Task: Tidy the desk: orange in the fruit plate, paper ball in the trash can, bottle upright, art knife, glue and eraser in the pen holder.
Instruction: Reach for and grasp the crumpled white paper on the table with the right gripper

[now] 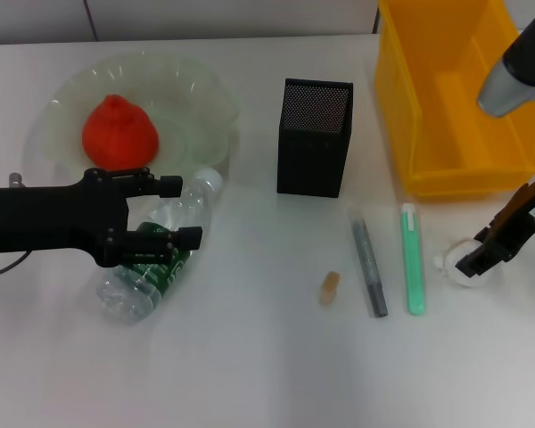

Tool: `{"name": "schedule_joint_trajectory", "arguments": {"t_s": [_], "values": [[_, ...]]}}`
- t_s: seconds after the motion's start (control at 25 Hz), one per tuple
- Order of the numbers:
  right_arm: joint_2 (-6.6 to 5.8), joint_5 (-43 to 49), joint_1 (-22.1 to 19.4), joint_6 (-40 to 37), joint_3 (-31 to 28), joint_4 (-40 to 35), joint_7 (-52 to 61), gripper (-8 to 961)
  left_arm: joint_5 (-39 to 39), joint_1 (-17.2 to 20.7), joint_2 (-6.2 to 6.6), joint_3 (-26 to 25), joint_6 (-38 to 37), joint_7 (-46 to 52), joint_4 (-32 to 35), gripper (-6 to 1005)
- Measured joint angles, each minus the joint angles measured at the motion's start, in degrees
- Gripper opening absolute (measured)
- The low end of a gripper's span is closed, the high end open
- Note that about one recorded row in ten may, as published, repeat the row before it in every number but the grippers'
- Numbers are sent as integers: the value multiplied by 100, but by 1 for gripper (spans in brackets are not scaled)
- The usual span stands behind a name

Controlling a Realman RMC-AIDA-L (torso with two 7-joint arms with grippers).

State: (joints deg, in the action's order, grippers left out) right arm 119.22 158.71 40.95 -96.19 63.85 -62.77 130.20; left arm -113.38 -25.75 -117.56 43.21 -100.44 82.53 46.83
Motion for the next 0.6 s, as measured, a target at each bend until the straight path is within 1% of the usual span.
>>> {"name": "schedule_joint_trajectory", "arguments": {"t_s": [0.12, 0.28, 0.32, 0.36, 0.4, 0.44, 0.48, 0.52, 0.56, 0.6], "values": [[2, -1, 73, -21, 58, 31, 83, 533, 0, 12, -4, -31, -1, 0, -59, 822], [0, 12, 72, -189, 63, -220, 137, 491, 0, 19, 4, -38, -1, 0, -93, 821], [-4, 19, 56, -365, 36, -498, 153, 480, 0, 27, 8, -40, -1, 0, -97, 821], [-4, 19, 56, -365, 36, -498, 153, 469, 1, 35, 12, -41, -1, 0, -99, 821], [-4, 17, 41, -462, 20, -656, 156, 459, 3, 42, 15, -43, -1, 0, -100, 821], [-5, 9, 5, -682, -39, -1071, 168, 448, 16, 59, 21, -48, -1, 0, -103, 821], [-5, 9, 5, -682, -39, -1071, 168, 438, 16, 59, 21, -48, -1, 0, -103, 821], [-3, 3, -16, -895, -138, -1473, 190, 427, 30, 74, 28, -49, -2, 0, -104, 821], [-3, 3, -16, -895, -138, -1473, 190, 395, 30, 74, 28, -49, -2, 0, -104, 821], [-2, -1, -20, -987, -176, -1624, 196, 364, 36, 81, 32, -50, -2, 0, -107, 821]]}}
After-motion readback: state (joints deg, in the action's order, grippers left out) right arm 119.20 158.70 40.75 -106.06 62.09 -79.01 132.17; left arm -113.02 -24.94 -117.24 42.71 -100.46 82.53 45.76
